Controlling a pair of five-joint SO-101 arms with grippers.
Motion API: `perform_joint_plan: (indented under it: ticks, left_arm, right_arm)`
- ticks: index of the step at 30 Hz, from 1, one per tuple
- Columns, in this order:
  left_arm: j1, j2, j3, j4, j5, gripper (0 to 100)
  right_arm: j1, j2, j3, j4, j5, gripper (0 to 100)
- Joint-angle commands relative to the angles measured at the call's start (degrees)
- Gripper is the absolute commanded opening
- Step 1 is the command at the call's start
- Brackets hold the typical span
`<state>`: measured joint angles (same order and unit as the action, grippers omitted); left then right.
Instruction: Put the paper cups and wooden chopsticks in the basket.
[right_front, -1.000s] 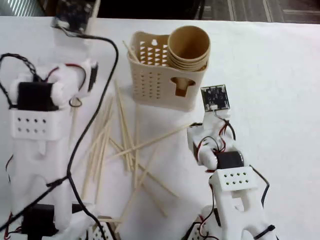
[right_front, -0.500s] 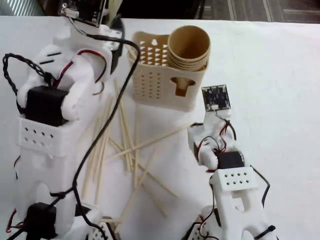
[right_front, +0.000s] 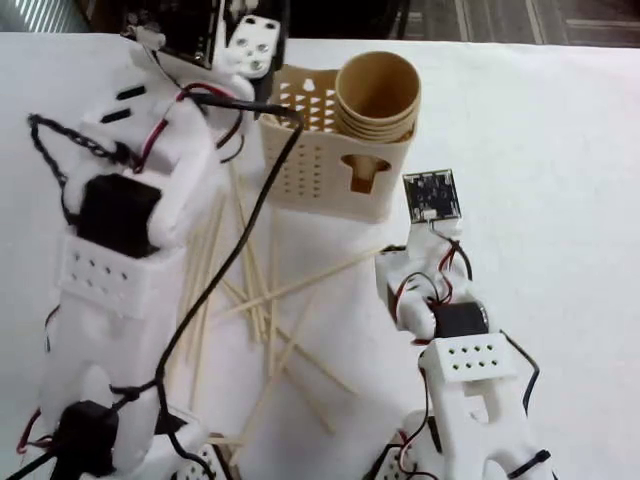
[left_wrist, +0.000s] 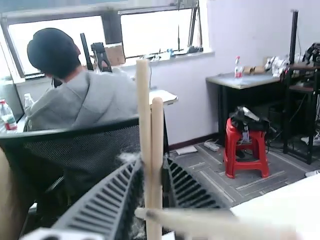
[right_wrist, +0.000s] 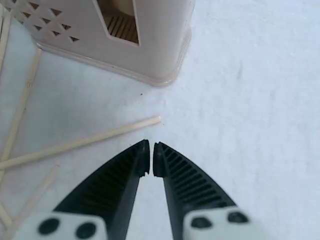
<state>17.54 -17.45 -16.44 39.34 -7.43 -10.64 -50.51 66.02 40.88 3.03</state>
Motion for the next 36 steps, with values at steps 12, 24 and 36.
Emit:
perform_joint_plan:
  ticks: [12, 24, 36]
  left_arm:
    - [2.33, 13.23, -0.53, -6.68, 0.62, 2]
    - [2.15, 11.12, -0.44, 5.36, 2.9, 2]
    - [1.89, 10.86, -0.44, 15.03, 2.9, 2]
  right_arm:
    - [0.4, -1.27, -0.18, -1.01, -0.09, 3.1]
    - [0.4, -1.01, -0.18, -1.01, 1.76, 3.1]
    - [0.4, -1.01, -0.18, -1.01, 1.76, 3.1]
